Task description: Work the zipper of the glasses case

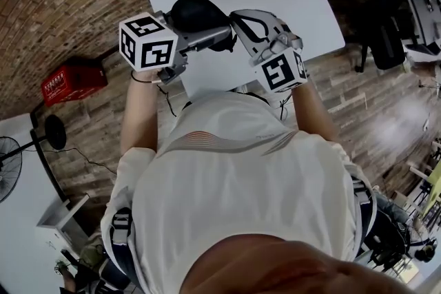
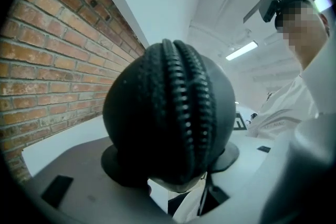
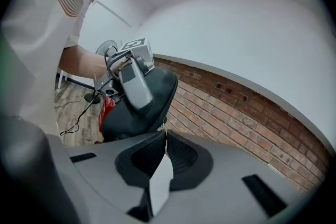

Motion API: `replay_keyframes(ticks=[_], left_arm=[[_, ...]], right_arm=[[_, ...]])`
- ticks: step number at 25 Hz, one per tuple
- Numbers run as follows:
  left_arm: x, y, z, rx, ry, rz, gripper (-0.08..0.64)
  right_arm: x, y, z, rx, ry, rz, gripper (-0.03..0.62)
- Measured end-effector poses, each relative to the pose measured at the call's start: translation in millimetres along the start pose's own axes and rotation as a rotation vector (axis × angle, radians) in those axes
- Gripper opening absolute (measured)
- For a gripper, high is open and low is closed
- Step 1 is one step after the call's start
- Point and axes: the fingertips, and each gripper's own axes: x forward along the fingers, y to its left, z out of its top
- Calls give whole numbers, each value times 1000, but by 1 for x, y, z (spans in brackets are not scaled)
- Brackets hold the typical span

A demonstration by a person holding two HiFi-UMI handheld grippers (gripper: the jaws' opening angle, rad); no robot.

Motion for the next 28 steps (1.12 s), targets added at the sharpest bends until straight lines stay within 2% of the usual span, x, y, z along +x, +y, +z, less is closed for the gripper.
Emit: replay_keyframes(ticks=[5, 10, 14, 17, 22, 28], left_arm=[[16, 0, -33, 79, 166, 10, 272], [31, 2, -62, 119, 289, 23, 272], [35, 6, -78, 123, 345, 31, 273], [35, 11, -93, 160, 428, 49, 273], [34, 28, -125, 235, 606, 122, 273], [39, 44, -150, 233, 689, 153, 273]], right_arm=[[4, 0, 2, -9, -18, 8, 58], [5, -4, 7, -30, -24, -3, 58], [7, -2, 5, -59, -10, 3, 60], [7, 3, 4, -110, -3, 9, 61], [10, 18, 1, -213, 16, 49, 63], [20, 31, -11, -257, 52, 104, 67]])
